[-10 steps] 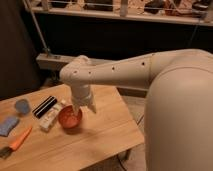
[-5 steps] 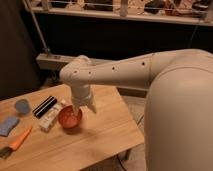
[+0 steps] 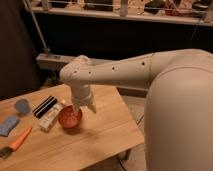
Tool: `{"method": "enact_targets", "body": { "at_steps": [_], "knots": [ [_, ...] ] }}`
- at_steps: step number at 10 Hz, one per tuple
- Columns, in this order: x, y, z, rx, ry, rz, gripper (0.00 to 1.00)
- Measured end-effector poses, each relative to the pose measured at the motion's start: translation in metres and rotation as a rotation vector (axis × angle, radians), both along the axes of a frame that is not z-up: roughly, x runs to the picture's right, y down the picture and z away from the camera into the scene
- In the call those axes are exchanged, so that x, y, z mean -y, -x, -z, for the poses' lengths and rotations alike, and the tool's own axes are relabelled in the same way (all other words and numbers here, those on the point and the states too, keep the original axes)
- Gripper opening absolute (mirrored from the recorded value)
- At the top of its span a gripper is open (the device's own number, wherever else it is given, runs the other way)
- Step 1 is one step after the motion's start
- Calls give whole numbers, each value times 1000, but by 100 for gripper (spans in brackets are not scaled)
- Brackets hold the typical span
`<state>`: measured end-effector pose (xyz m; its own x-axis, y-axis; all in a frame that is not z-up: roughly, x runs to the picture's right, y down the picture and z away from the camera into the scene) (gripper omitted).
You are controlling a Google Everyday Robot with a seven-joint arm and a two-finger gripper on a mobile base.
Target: Pick up the ceramic bowl
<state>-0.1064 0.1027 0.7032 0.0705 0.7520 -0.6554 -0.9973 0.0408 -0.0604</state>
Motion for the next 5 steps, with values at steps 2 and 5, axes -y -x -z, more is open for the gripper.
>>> {"method": "enact_targets", "body": {
  "at_steps": [2,5],
  "knots": [
    [0,0,0,0,0,0,65],
    [0,0,0,0,0,0,65]
  ]
}}
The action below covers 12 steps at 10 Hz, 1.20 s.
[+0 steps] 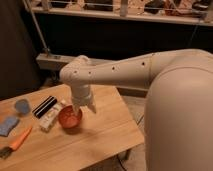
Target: Pick up the ceramic bowl
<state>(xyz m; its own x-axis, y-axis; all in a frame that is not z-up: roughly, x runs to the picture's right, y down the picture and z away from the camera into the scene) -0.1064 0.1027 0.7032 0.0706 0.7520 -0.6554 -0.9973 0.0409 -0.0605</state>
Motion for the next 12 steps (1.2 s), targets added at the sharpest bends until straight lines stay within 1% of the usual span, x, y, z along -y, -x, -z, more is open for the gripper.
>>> {"method": "enact_targets", "body": {
  "at_steps": [4,6,8,10,11,12],
  "knots": [
    [1,1,1,1,-3,-1,65],
    [8,7,-7,28,-26,1,65],
    [29,14,-24,73,-77,10,65],
    [46,11,-40,93,-117,28,65],
    [49,11,-46,100,-125,37,65],
    [48,12,-55,113,-124,50,65]
  ]
}}
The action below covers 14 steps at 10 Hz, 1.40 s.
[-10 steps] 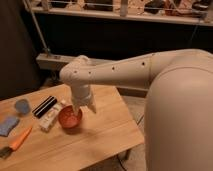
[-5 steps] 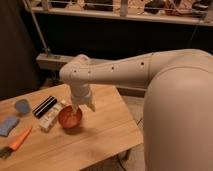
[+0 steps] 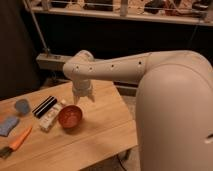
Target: Pick up the ceramic bowl
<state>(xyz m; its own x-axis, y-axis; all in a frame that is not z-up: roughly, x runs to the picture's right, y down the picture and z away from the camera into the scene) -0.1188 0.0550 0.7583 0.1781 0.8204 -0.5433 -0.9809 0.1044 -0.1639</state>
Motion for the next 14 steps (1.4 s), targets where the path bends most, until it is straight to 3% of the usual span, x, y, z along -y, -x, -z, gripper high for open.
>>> {"method": "enact_targets", "body": {
  "at_steps": [2,6,8,11,14],
  "knots": [
    [-11,6,-17,29,24,17,65],
    [-48,21,-49,94,133,13,65],
    [-66,15,-64,89,181,34,65],
    [-78,8,-77,73,210,52,63],
    [-90,9,-86,109,238,37,37]
  ]
}}
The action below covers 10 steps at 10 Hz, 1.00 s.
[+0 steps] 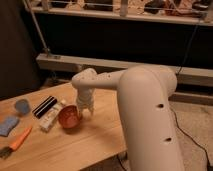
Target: Pick up the ceramic bowl
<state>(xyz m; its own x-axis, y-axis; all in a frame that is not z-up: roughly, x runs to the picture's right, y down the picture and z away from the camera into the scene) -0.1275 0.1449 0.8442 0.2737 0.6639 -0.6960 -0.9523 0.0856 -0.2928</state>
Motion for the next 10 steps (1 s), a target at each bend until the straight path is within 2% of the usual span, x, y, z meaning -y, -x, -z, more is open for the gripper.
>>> {"method": "enact_targets", "body": {
  "at_steps": [2,4,7,10],
  "knots": [
    [-3,0,-3,17,16,-13,13],
    [-4,-1,-4,20,29,-15,0],
    [4,-3,0,20,35,-20,0],
    [33,-4,18,32,-7,-18,0]
  ]
}}
